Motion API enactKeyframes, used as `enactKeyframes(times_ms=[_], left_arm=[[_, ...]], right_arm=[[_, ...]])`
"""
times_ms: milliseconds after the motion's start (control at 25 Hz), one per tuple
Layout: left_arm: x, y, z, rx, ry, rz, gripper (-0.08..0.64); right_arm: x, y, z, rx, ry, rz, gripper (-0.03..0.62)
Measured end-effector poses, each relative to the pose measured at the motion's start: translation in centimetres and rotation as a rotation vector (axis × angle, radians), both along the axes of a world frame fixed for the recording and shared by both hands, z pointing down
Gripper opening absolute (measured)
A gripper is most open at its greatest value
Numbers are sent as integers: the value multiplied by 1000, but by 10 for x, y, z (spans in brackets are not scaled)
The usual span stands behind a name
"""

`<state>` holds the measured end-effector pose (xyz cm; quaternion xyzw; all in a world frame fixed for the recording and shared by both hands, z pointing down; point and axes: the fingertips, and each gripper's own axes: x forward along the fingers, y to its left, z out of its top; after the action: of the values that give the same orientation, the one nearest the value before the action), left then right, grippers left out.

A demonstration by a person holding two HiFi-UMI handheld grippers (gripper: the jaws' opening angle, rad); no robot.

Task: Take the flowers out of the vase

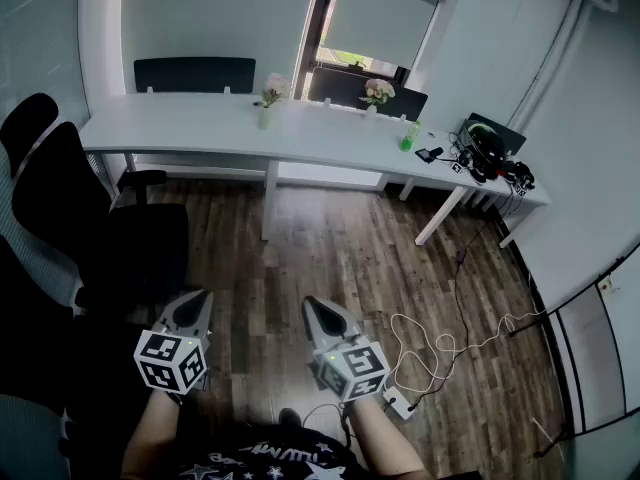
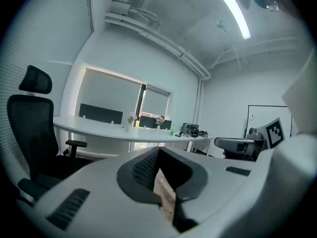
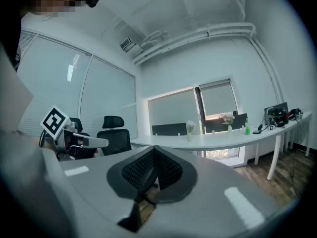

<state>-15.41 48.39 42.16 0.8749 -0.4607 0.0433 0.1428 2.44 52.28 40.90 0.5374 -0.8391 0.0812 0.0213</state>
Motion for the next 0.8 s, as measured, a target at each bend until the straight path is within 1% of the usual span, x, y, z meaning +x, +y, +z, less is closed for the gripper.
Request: enactKeyframes(times_ms=[160, 280, 360, 480, 560, 640, 800], left_arm=[[-8, 2, -2, 11, 6, 22, 8], [-17, 6, -3, 36, 0, 36, 8], [-25, 7, -6, 74, -22, 32, 8], [-35, 9, -7, 129, -77, 25, 8], [-33, 12, -4, 134, -91, 39, 8], [-30, 11, -1, 129, -88, 50, 8], [-25, -9, 8, 104, -87, 38, 8]], right_arm=[[-13, 0, 1, 4, 6, 21, 2], [-20, 4, -1, 41, 13, 40, 2], [-27, 8, -4, 67, 10, 56, 2], [-39, 12, -7, 86, 13, 49, 2], [-41, 12, -5, 96, 33, 43, 2], [-39, 7, -4, 107, 39, 43, 3], [-35, -17, 5, 97, -10, 46, 3]])
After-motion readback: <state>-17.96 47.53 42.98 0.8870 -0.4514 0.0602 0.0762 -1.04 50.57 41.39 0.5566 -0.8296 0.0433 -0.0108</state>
